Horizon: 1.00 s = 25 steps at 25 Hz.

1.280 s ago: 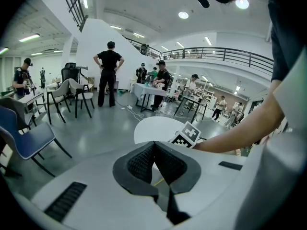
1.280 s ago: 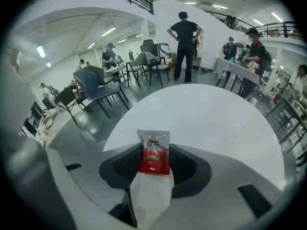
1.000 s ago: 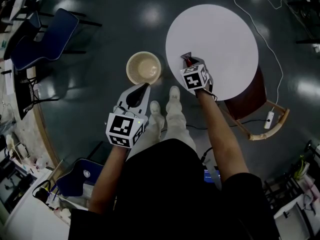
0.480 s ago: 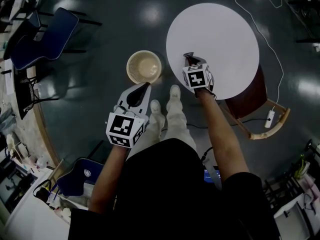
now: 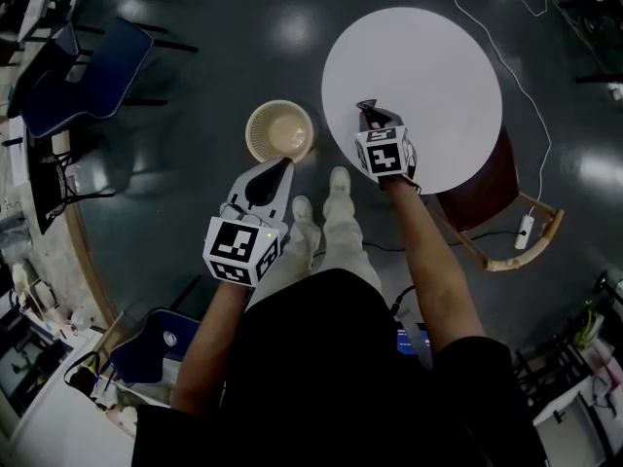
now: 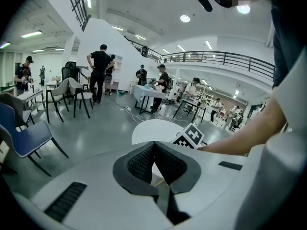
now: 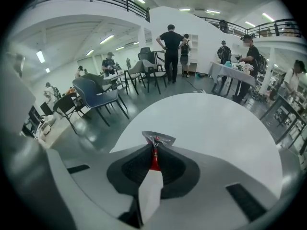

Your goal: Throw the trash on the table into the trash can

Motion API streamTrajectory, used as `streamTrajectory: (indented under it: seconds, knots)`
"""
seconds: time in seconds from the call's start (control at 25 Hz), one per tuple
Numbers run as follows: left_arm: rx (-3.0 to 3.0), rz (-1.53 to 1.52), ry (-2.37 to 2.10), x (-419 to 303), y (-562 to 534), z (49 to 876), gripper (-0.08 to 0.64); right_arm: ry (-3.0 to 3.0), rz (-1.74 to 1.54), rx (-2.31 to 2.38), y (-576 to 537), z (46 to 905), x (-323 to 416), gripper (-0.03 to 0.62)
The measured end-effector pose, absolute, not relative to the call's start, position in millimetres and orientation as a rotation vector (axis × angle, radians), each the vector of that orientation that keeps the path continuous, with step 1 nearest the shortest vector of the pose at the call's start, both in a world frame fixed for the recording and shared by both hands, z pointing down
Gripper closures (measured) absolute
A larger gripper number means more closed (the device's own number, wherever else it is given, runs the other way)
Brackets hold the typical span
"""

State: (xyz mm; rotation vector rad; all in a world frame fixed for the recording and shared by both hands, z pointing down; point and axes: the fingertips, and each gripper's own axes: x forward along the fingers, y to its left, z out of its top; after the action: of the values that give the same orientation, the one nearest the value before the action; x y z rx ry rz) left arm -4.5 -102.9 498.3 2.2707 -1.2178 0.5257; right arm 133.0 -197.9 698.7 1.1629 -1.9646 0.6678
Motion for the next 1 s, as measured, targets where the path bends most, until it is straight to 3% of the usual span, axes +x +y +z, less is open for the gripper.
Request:
streamTrajectory:
  seconds: [1.0]
  knots:
    - [2.198,0.333,-1.444,-23.6,-121.1,448.1,0.548,-2.428,0.444,1.15,-197.6,502.6,82.3,0.543]
